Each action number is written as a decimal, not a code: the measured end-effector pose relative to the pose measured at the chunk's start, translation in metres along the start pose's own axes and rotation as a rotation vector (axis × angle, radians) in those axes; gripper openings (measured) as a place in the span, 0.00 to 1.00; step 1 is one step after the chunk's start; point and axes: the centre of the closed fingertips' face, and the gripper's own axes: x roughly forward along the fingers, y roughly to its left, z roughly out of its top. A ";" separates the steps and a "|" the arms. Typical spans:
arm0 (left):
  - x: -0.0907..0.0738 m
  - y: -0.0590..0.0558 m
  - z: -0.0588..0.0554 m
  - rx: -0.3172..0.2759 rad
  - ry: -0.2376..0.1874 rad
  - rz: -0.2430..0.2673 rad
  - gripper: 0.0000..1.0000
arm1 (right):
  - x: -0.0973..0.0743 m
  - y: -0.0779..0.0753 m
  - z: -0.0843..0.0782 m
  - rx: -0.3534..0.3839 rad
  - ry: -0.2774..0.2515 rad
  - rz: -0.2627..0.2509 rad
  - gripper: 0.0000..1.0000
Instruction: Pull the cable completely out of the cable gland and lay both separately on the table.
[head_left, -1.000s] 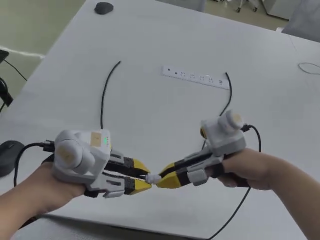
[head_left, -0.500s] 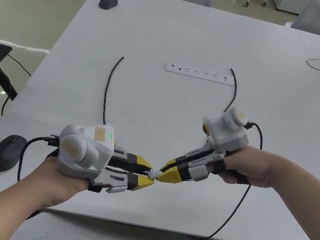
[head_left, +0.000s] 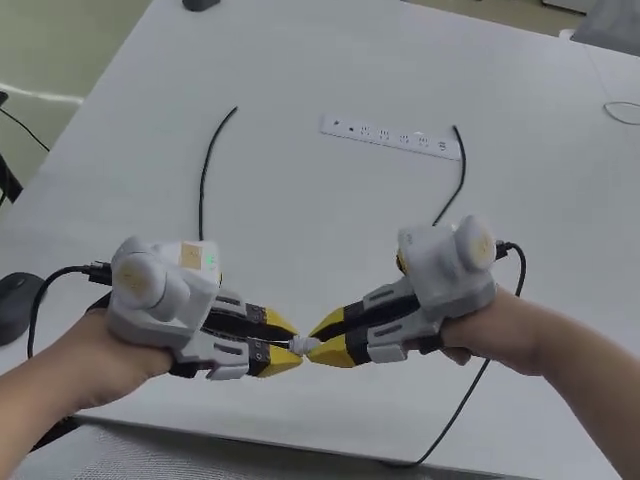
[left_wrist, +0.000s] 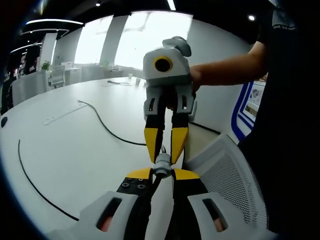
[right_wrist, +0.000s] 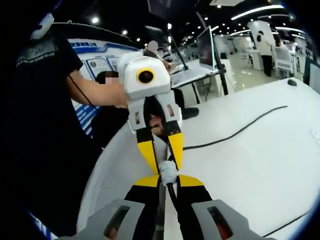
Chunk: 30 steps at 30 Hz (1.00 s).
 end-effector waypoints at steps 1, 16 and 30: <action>-0.001 0.001 0.001 -0.010 -0.008 0.000 0.14 | -0.001 -0.001 0.001 -0.041 0.003 -0.023 0.07; -0.005 -0.007 -0.004 -0.086 -0.003 -0.099 0.15 | 0.007 0.011 -0.001 -0.507 0.145 -0.308 0.07; -0.005 -0.010 -0.004 -0.072 0.000 -0.116 0.15 | 0.007 0.011 0.000 -0.369 0.122 -0.346 0.10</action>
